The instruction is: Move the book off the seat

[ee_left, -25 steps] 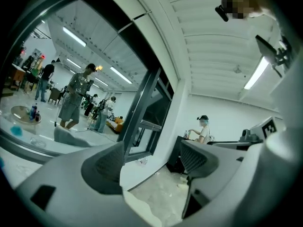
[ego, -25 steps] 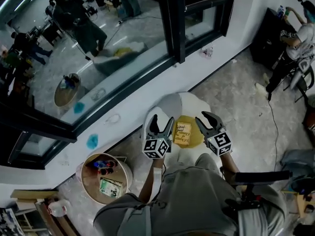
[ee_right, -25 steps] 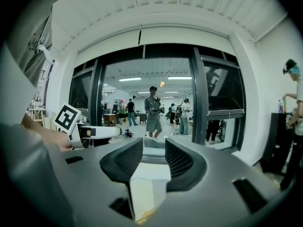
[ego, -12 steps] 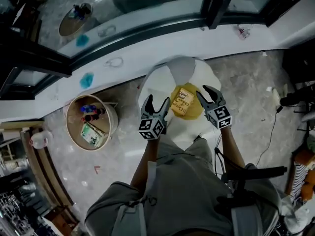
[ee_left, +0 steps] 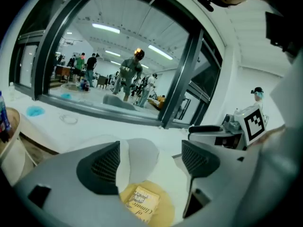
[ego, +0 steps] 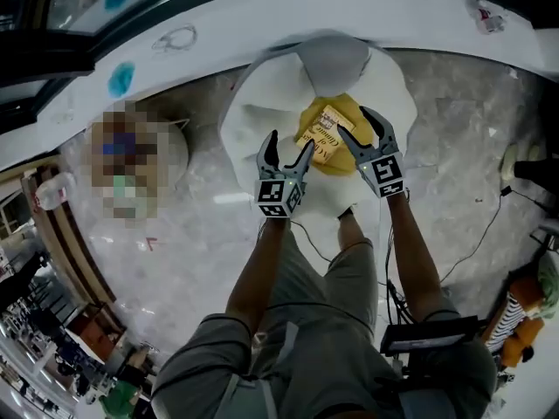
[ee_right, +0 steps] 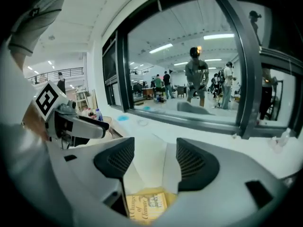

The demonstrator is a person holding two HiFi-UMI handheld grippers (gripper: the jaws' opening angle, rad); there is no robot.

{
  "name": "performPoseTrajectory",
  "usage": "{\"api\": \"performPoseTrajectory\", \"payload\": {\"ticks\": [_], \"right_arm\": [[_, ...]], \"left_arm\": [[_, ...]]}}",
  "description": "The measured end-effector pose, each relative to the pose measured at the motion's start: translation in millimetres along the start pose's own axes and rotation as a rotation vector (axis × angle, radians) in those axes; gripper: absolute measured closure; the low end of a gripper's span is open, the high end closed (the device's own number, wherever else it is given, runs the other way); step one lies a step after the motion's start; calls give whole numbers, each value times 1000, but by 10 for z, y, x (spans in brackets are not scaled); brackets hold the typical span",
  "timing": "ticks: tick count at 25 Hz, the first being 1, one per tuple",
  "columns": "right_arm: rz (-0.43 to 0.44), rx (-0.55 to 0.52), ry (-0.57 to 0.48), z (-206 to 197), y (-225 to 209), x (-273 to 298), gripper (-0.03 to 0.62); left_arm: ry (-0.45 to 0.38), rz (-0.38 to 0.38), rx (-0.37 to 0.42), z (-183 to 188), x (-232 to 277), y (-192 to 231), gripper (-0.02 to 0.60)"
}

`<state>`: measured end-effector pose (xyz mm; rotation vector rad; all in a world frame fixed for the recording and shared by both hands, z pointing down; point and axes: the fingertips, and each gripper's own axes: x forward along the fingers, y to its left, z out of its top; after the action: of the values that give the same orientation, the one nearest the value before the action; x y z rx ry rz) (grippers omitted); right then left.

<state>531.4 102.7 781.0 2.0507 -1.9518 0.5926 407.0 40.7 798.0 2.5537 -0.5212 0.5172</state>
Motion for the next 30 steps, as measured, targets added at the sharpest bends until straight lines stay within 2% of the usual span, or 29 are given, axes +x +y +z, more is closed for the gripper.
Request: {"api": "performPoseTrajectory", "payload": {"ticks": [3, 6, 9, 13, 15, 18, 20, 24, 25, 28, 30], "right_arm": [[38, 17, 86, -848, 79, 283, 318], [97, -16, 186, -1700, 148, 591, 304], [148, -49, 268, -2463, 159, 819, 303], [197, -117, 436, -3439, 58, 949, 301], [208, -132, 505, -3805, -80, 1015, 301], [199, -80, 595, -4265, -260, 1046, 296], [194, -49, 649, -4520, -319, 1070, 292], [214, -49, 731, -4883, -440, 1174, 284], [226, -41, 746, -4946, -429, 1181, 279], [263, 6, 786, -5059, -377, 1190, 278], [272, 40, 802, -5022, -367, 1220, 278]], "left_arm": [[54, 19, -46, -701, 310, 177, 178], [93, 50, -81, -1448, 536, 378, 153], [167, 104, -159, -2312, 688, 590, 129], [296, 177, -311, -3421, 813, 730, 101], [362, 209, -423, -3922, 912, 767, 98], [452, 276, -615, -4620, 932, 865, 80], [478, 277, -684, -4887, 953, 936, 75], [493, 144, -740, -4963, 1327, 851, 75], [500, 136, -761, -4979, 1394, 840, 75], [535, 201, -813, -5104, 1493, 929, 75], [577, 237, -778, -5153, 1535, 970, 75]]}}
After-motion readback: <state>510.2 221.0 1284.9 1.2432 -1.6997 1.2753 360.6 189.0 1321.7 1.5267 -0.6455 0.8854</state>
